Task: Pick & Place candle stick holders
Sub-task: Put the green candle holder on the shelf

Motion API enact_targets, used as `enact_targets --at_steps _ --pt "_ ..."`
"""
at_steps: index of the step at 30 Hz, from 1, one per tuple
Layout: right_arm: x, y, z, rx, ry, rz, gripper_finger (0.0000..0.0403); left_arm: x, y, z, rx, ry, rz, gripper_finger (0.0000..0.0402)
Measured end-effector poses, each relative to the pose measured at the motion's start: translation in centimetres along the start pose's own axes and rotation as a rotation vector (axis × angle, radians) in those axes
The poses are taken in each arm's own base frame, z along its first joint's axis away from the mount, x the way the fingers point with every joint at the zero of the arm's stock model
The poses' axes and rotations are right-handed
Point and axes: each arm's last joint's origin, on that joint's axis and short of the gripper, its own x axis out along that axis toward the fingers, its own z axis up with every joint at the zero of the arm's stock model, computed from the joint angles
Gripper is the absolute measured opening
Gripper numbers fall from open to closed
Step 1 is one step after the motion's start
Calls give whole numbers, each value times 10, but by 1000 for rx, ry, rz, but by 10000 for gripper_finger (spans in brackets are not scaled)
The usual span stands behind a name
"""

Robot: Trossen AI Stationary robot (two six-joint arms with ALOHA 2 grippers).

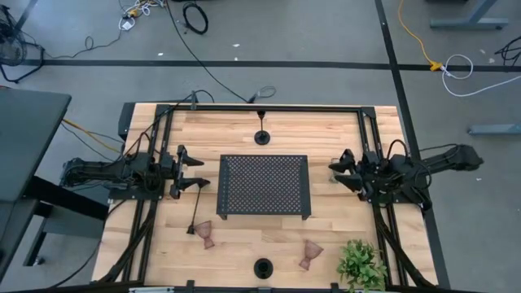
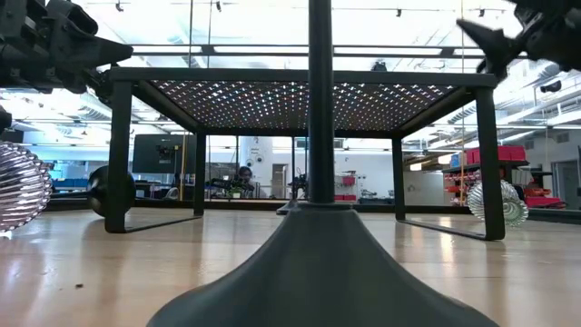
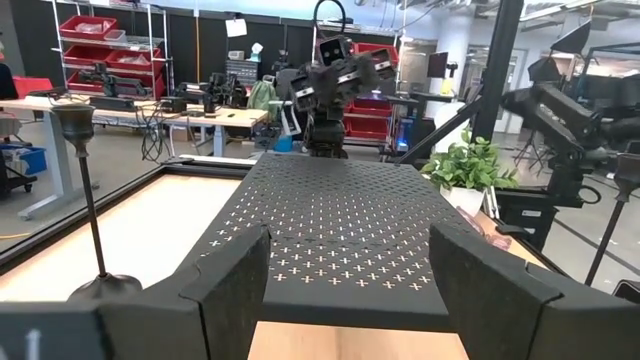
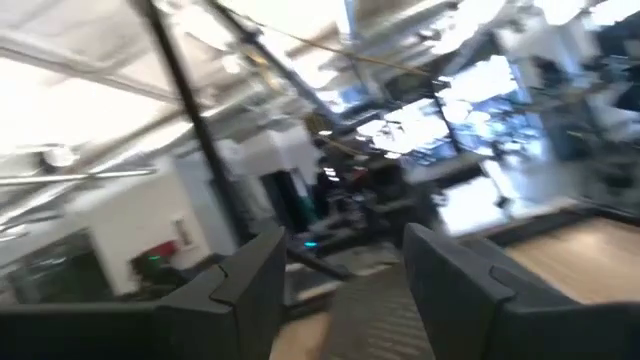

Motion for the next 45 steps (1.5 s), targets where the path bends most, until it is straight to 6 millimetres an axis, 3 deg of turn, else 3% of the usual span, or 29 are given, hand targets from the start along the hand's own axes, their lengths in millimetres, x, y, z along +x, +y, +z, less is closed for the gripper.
enact_targets --at_steps 5,10,13,18,23,27,34,45 --pt "20 9 -4 -39 68 27 205 0 0 0 0 -2 0 271" --pt "46 9 -12 -54 233 -215 205 0 0 0 -16 -6 -1 271" --pt "60 12 -2 -7 245 -358 205 0 0 1 -25 -6 -1 271" --pt "72 20 23 -115 441 -541 205 0 0 1 -32 -5 -4 271" --pt "74 25 43 -304 737 -707 205 0 0 0 -33 -4 -5 271" --pt "75 25 44 -463 980 -779 195 0 0 0 -33 -3 -5 271" --pt "75 19 44 -234 1167 -1067 154 0 0 0 -33 -4 -5 271" --pt "67 13 28 86 1499 -1186 105 0 0 0 -33 -4 -5 271"
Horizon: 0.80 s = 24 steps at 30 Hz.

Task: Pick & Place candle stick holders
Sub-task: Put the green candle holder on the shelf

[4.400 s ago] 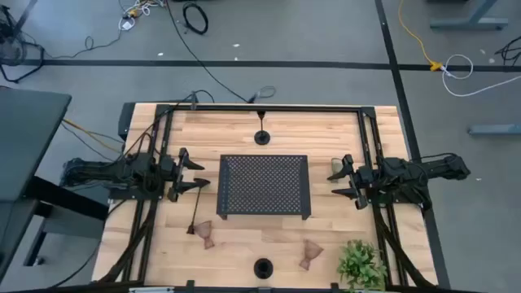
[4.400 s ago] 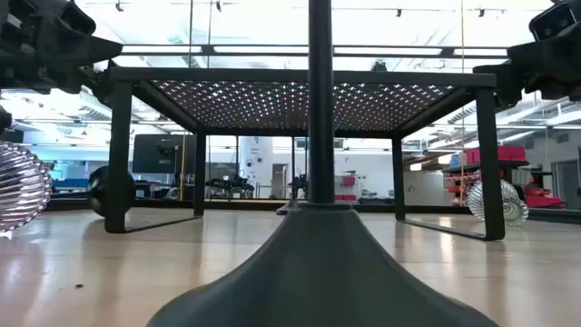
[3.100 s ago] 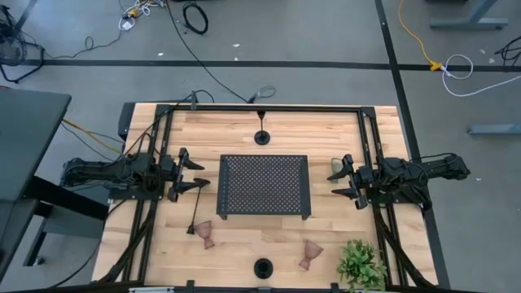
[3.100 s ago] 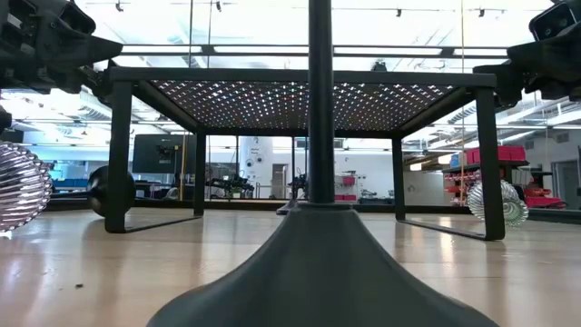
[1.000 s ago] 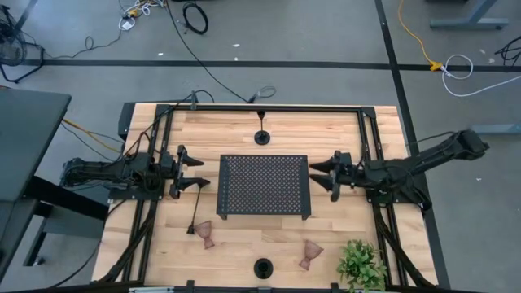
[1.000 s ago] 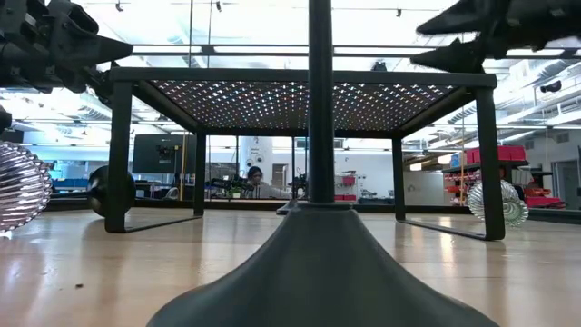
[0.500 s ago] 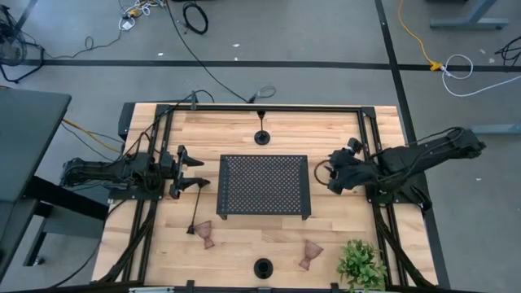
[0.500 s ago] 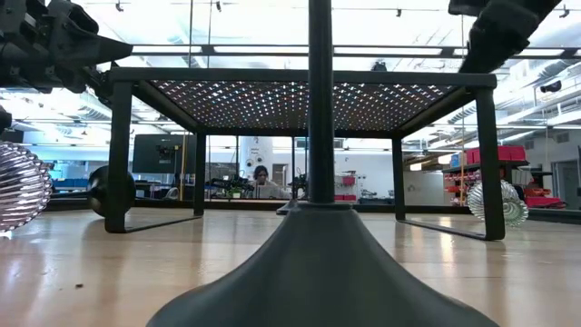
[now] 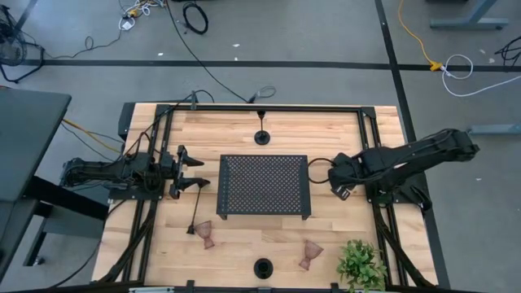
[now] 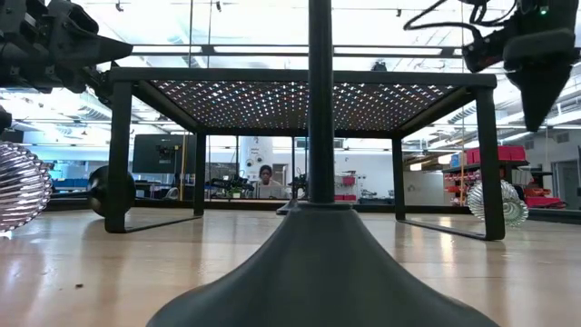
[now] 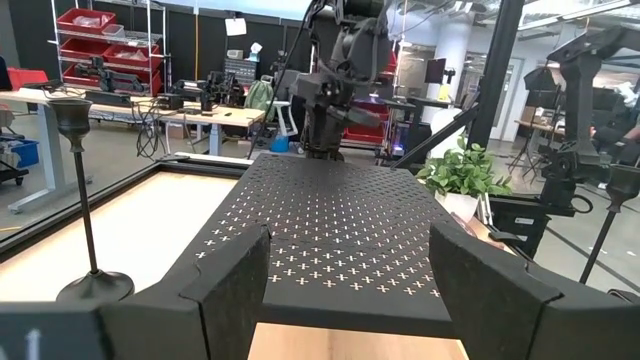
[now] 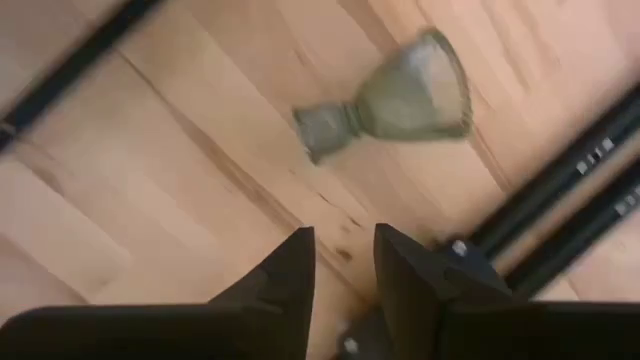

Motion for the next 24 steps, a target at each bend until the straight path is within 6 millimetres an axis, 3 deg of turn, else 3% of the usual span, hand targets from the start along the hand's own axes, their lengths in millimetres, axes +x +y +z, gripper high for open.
enact_targets --at_steps 6,13,16,24 --pt "3 1 1 19 22 -23 100 0 0 0 0 0 0 271" --pt "4 -2 5 308 20 -28 109 0 0 0 0 0 0 271" --pt "4 -5 8 433 0 -40 129 0 0 0 -1 0 0 271" --pt "17 -4 16 541 -59 -14 205 0 0 0 -23 0 0 271"
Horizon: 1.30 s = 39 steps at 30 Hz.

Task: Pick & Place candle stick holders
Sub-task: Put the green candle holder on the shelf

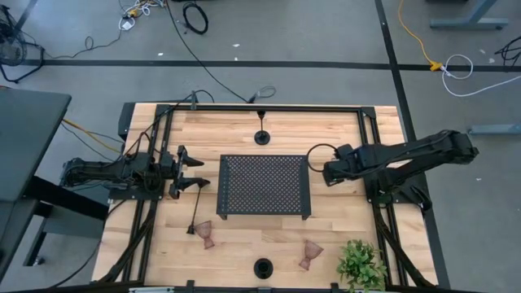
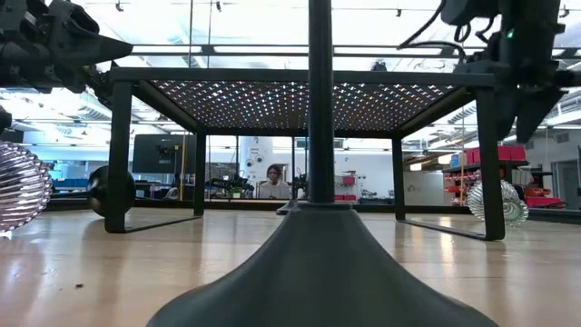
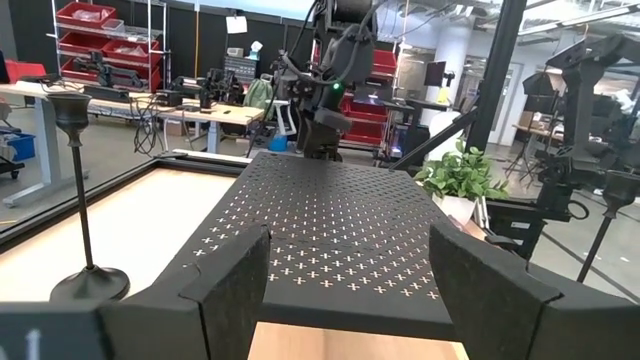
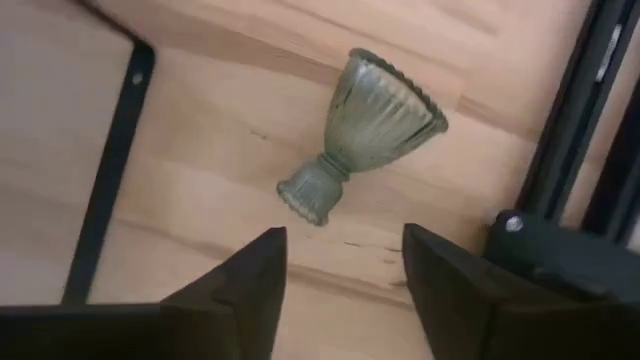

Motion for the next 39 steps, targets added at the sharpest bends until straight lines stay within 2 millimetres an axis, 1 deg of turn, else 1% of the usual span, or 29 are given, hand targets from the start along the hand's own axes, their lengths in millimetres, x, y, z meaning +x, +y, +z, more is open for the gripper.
enact_targets --at_steps 4,8,12,16,19,21,28,32,36,39 --pt "22 1 -2 91 -1 17 235 0 0 0 -3 0 0 271" --pt "43 -3 -5 150 6 15 251 0 0 0 -3 0 0 271" --pt "59 -6 -8 233 7 25 253 0 0 0 -3 0 0 271" --pt "74 -3 -11 311 -9 93 253 0 0 0 -3 0 0 271" --pt "84 -3 -12 352 -14 138 254 0 0 0 -3 0 0 271" --pt "90 -6 -13 360 -13 133 253 0 0 0 -3 0 0 271" --pt "104 -17 -13 437 -18 86 237 0 0 0 -3 0 0 271" --pt "106 -18 -12 406 -29 84 222 0 0 0 -3 0 0 271" --pt "108 -17 -12 361 -22 73 196 0 0 0 -3 1 0 271" --pt "110 -16 -13 348 -9 56 166 0 0 0 -3 1 0 271"
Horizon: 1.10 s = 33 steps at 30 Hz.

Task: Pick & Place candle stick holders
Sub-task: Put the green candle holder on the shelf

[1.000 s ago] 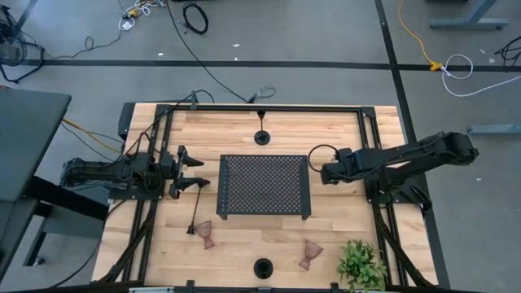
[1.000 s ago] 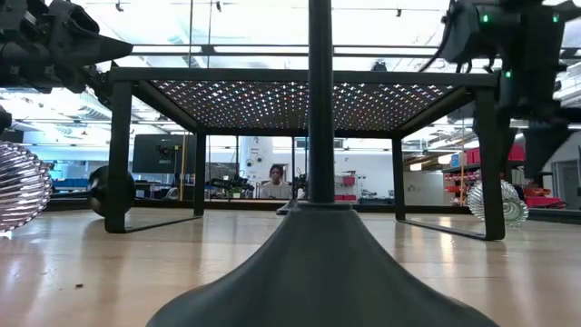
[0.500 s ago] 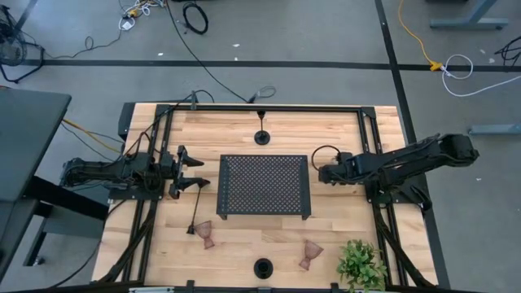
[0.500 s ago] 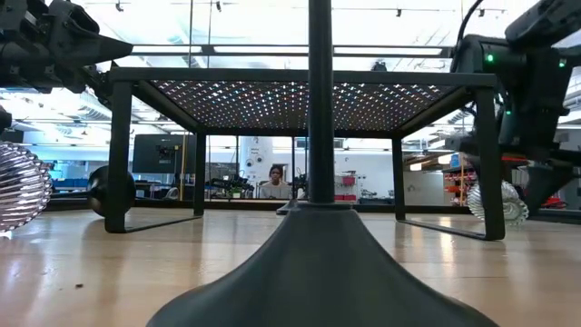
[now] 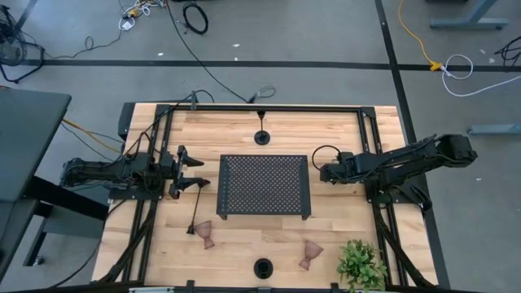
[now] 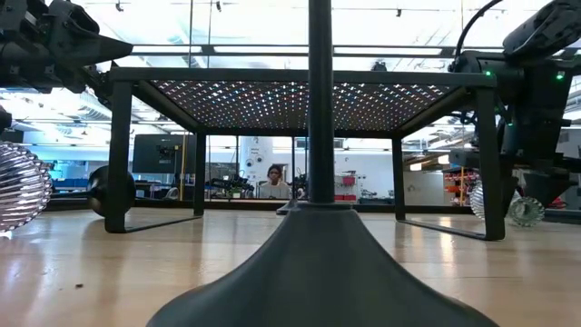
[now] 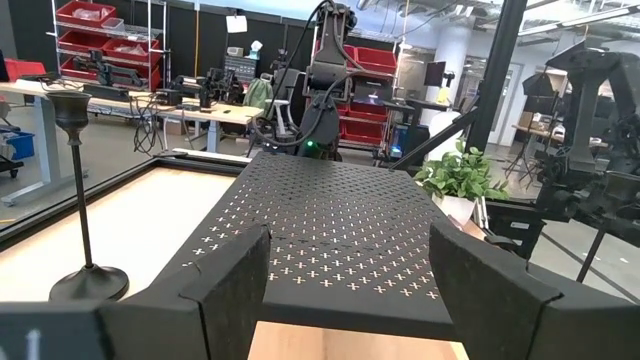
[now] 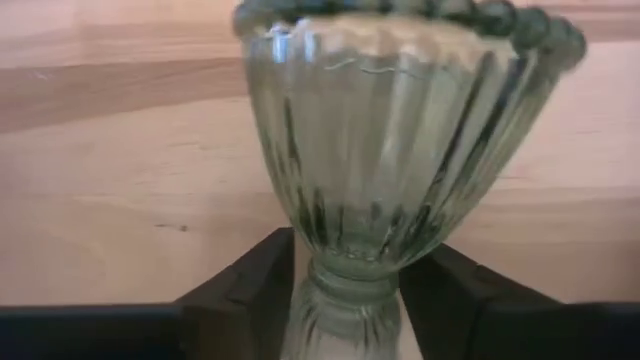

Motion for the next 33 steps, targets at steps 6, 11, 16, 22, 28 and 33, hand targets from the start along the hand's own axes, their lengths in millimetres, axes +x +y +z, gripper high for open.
enact_targets --at_steps 6,11,16,22,28,33 --pt "1 1 -1 -38 18 -12 119 0 0 0 5 0 0 271" --pt "-16 10 3 -153 73 -42 119 0 0 0 8 0 0 271" --pt "-56 21 18 -262 38 -140 119 0 0 0 8 -3 0 271" --pt "-122 35 39 -387 0 -159 119 0 0 2 7 -15 -2 271" --pt "-185 54 55 -608 -13 -21 119 0 0 2 7 -16 -2 271" --pt "-215 81 61 -780 47 63 119 -1 -1 8 5 -29 -4 271"
